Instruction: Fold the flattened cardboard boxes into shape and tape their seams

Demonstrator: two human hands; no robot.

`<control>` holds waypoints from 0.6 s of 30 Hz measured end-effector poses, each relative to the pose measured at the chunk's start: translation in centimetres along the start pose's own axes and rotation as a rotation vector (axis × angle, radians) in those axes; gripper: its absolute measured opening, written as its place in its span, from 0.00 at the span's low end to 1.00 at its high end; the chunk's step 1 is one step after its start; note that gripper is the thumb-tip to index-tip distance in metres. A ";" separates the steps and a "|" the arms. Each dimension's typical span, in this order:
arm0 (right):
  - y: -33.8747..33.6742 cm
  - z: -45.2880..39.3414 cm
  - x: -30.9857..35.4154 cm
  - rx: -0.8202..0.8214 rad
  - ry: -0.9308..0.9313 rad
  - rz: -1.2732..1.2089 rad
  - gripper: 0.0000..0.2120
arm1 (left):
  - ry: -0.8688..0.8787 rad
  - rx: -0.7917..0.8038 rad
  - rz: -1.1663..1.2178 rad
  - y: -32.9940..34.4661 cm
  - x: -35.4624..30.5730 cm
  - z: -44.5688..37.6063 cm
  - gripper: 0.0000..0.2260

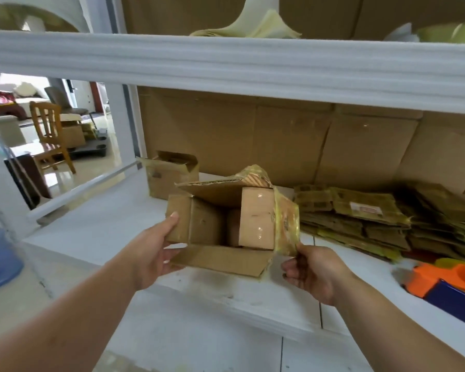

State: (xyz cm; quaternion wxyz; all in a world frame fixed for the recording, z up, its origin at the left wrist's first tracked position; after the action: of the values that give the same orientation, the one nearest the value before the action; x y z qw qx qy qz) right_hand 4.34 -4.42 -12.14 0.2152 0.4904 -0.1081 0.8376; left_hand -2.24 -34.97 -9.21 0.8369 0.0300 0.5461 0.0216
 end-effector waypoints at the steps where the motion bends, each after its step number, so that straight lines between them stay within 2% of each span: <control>1: -0.1 -0.8 0.4 -0.029 -0.024 0.096 0.15 | 0.010 -0.021 0.001 -0.1 -0.6 -0.4 0.19; 4: 0.4 -3.5 2.5 -0.095 -0.141 0.223 0.12 | 0.043 -0.020 -0.035 0.6 -2.6 -1.6 0.22; 6: 1.0 -5.1 3.5 -0.116 -0.181 0.208 0.15 | 0.072 -0.002 -0.024 1.3 -3.8 -2.4 0.22; 9: 2.7 -6.5 3.6 -0.001 -0.141 0.193 0.25 | 0.123 0.015 -0.010 2.1 -5.0 -3.5 0.28; 12: 4.1 -7.6 3.3 0.107 -0.133 0.326 0.25 | 0.150 0.023 -0.001 2.8 -5.7 -4.9 0.37; 14: 4.5 -7.9 3.4 0.111 -0.160 0.430 0.19 | 0.177 0.077 -0.039 3.7 -6.1 -5.4 0.36; 16: 4.8 -9.0 3.9 0.054 -0.210 0.523 0.14 | 0.226 0.130 -0.116 4.7 -6.4 -6.3 0.30; 18: 5.2 -10.0 4.8 -0.026 -0.289 0.597 0.16 | 0.268 0.145 -0.186 5.0 -6.7 -7.6 0.27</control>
State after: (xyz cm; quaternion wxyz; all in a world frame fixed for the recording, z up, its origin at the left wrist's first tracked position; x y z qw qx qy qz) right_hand -7.85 -3.88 -12.73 -0.0512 0.5481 -0.2872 0.7839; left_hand -11.90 -30.23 -5.74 0.7506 0.0365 0.6534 -0.0916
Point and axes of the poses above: each hand's wrist, its own z-axis away from the middle knuckle, its own y-axis out of the palm, x = y × z, the point moved 9 cm from there along -z, towards the middle knuckle, and after that the axes turned 6 degrees about -x, right-handed, at the moved point
